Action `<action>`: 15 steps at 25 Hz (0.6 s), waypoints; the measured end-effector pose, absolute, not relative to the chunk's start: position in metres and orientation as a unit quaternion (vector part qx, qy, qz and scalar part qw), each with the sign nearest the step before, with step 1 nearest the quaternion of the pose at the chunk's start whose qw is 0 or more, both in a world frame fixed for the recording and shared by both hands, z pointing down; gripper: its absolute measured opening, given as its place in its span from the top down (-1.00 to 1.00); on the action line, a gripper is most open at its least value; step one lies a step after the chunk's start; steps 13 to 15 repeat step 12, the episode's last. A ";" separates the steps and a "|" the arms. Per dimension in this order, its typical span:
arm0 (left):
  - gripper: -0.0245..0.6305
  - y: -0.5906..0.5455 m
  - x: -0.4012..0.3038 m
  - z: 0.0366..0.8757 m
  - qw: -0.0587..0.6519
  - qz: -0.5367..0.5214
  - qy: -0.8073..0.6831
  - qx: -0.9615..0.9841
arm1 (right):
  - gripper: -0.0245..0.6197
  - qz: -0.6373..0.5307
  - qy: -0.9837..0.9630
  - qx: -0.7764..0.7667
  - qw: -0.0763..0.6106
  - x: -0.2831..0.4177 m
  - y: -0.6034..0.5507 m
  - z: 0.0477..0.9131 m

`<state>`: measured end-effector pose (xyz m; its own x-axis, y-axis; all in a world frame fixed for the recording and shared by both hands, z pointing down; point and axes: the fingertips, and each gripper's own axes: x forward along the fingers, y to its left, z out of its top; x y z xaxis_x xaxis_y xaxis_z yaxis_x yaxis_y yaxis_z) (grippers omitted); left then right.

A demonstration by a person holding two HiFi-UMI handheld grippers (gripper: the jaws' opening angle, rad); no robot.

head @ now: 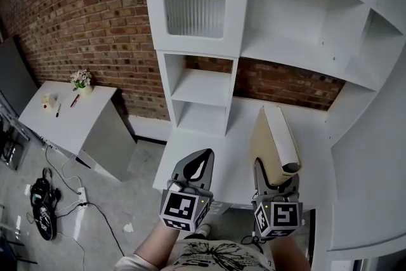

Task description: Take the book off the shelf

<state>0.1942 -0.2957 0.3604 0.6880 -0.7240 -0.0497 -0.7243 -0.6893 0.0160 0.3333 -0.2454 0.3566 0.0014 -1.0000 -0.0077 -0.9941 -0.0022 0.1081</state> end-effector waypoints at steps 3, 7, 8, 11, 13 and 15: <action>0.88 -0.300 0.196 0.360 0.002 0.025 0.395 -0.918 | 0.21 -0.042 -0.708 0.704 0.037 0.333 -0.250 0.355; 0.88 -0.303 0.198 0.363 0.001 0.019 0.395 -0.919 | 0.21 -0.046 -0.703 0.709 0.033 0.334 -0.254 0.354; 0.88 -0.305 0.198 0.364 0.001 0.018 0.396 -0.918 | 0.21 -0.047 -0.703 0.709 0.032 0.335 -0.255 0.354; 0.88 -0.311 0.200 0.368 0.001 0.012 0.400 -0.917 | 0.21 -0.044 -0.705 0.707 0.030 0.335 -0.261 0.355; 0.88 -0.313 0.201 0.369 0.000 0.010 0.401 -0.916 | 0.21 -0.043 -0.706 0.706 0.030 0.336 -0.263 0.356; 0.88 -0.313 0.201 0.369 0.000 0.010 0.401 -0.916 | 0.21 -0.043 -0.706 0.706 0.030 0.336 -0.263 0.356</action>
